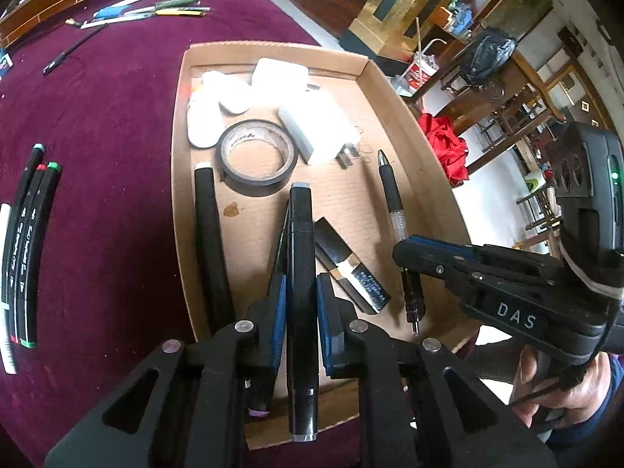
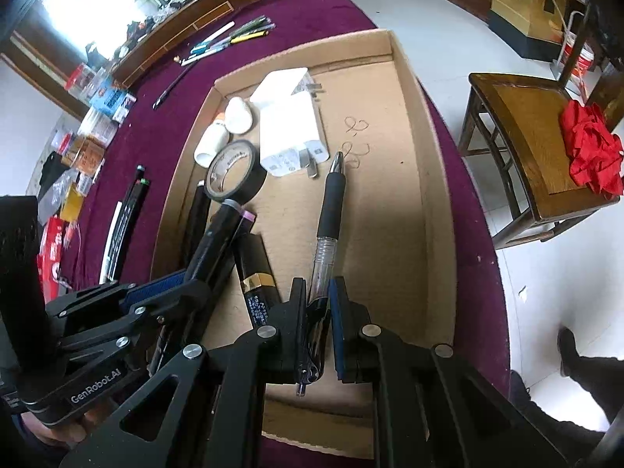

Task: Organize rigid objects
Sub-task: 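Lower marker and pen into the tray and open both grippers, then move both tools back to the white marker and coloured-cap markers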

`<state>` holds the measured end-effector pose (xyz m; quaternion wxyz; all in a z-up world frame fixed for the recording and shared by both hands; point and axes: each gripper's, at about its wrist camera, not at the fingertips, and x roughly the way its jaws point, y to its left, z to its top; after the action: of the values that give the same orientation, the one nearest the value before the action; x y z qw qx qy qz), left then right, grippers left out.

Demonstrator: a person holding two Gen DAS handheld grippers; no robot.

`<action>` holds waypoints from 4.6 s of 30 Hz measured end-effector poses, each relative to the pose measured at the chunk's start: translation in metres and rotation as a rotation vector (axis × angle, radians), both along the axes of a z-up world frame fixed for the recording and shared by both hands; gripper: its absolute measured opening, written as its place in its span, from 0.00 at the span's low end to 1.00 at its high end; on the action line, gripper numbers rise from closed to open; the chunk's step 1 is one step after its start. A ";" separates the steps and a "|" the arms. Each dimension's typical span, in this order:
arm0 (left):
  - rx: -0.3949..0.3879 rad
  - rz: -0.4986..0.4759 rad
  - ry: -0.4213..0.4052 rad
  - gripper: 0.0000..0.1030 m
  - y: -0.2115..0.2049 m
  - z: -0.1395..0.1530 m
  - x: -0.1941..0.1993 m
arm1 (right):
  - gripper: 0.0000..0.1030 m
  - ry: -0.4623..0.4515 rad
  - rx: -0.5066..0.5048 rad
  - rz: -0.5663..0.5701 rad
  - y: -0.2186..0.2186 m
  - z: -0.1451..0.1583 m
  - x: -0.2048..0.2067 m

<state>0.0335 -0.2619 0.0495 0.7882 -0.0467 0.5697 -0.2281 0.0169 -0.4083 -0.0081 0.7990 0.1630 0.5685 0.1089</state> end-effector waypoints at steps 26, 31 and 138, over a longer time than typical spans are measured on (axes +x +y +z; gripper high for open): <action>0.060 -0.031 -0.046 0.13 -0.004 -0.011 -0.006 | 0.11 0.019 0.031 0.072 0.025 -0.006 -0.005; 0.061 -0.041 -0.047 0.12 -0.004 -0.015 -0.007 | 0.11 0.017 0.030 0.056 0.026 -0.006 -0.006; 0.211 0.195 -0.075 0.33 0.225 -0.028 0.043 | 0.32 -0.104 -0.008 -0.026 0.097 0.044 -0.019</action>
<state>0.0764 -0.0372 0.0216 0.8277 -0.0099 0.5536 -0.0908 -0.0019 -0.3112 0.0357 0.8293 0.1613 0.5246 0.1046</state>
